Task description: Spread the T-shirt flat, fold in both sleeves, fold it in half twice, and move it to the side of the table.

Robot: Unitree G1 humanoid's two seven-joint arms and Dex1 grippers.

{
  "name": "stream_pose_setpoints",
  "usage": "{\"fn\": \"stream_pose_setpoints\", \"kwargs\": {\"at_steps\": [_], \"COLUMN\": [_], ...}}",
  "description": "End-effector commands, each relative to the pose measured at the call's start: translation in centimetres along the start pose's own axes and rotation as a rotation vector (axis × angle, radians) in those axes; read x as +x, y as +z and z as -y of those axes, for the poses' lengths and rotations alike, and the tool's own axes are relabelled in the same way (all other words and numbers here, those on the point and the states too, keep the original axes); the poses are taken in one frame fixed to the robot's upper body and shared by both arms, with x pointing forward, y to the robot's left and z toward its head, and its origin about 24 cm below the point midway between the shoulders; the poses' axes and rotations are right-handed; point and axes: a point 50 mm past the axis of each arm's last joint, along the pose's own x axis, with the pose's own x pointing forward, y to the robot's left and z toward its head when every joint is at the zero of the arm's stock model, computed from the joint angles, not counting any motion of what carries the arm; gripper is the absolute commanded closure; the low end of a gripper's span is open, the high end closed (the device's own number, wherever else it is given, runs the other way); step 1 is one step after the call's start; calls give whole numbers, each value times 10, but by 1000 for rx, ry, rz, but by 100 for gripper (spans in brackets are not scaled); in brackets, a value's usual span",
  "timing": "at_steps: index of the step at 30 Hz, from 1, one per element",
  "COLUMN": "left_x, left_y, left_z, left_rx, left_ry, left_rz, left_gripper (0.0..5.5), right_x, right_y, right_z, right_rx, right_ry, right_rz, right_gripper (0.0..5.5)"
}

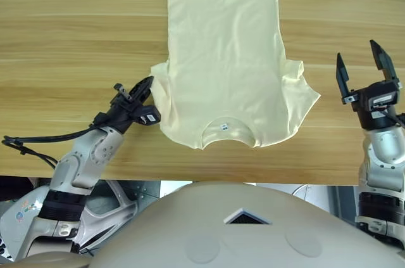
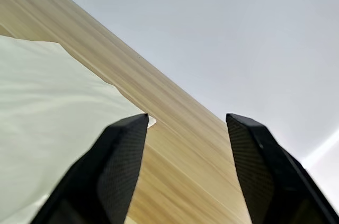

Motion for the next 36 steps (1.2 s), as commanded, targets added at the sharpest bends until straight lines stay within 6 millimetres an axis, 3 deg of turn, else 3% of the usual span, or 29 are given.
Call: {"fn": "stream_pose_setpoints", "kwargs": {"at_steps": [1, 12, 21, 36], "left_x": [7, 21, 17, 25], "left_y": [-1, 25, 38, 40], "left_z": [-5, 10, 22, 33], "left_rx": [-27, -70, -36, -31], "left_ry": [52, 14, -77, -165], "left_rz": [-13, 127, 247, 278], "left_gripper": [548, 548, 548, 548], "right_x": [1, 2, 3, 7], "right_y": [-1, -4, -6, -5], "right_z": [-3, -8, -11, -13], "right_rx": [-19, -26, -26, -23], "right_ry": [23, 35, 45, 54], "right_rz": [1, 3, 2, 17], "right_gripper": [281, 281, 281, 281]}}
